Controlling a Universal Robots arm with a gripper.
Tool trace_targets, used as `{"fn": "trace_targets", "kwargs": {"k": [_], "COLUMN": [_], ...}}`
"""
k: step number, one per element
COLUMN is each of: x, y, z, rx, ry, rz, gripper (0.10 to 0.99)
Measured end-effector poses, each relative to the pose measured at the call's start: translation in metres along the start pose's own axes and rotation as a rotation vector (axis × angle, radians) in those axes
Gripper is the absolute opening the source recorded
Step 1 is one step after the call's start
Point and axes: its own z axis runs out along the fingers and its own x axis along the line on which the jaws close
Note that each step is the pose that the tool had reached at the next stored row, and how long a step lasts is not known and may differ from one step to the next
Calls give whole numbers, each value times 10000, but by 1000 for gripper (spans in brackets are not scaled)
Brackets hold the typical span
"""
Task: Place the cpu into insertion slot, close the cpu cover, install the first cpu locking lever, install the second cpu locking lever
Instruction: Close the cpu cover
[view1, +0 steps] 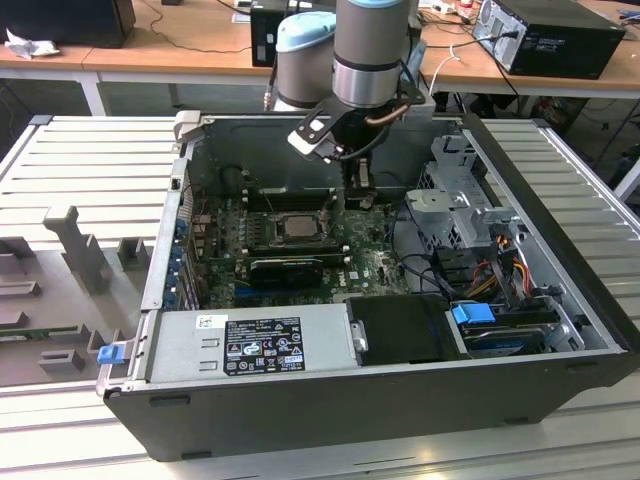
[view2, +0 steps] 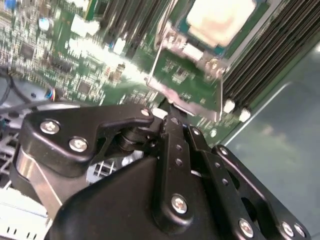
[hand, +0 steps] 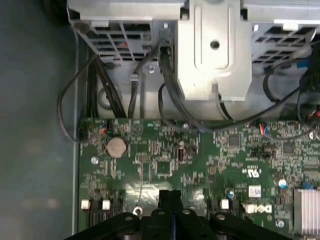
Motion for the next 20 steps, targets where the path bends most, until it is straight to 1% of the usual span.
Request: {"fn": "trace_targets", "kwargs": {"k": [3, 4, 5, 6, 9, 12, 14, 16, 17, 19, 20], "x": [0, 0, 1, 2, 2, 2, 2, 2, 1, 3, 3], "y": [-121, -183, -220, -283, -341, -385, -426, -464, -512, -565, -575], "z": [-4, -6, -7, -7, 11, 64, 132, 149, 152, 152, 152], "rx": [-1, -1, -1, -1, 0, 0, 0, 2, 5, 6, 6], "ry": [1, 1, 1, 1, 1, 0, 2, 7, 8, 10, 11], "rz": [-1, 1, -1, 1, -1, -7, -25, -33, -37, -38, -39], "gripper": [106, 106, 106, 106, 106, 106, 106, 106, 106, 106, 106]}}
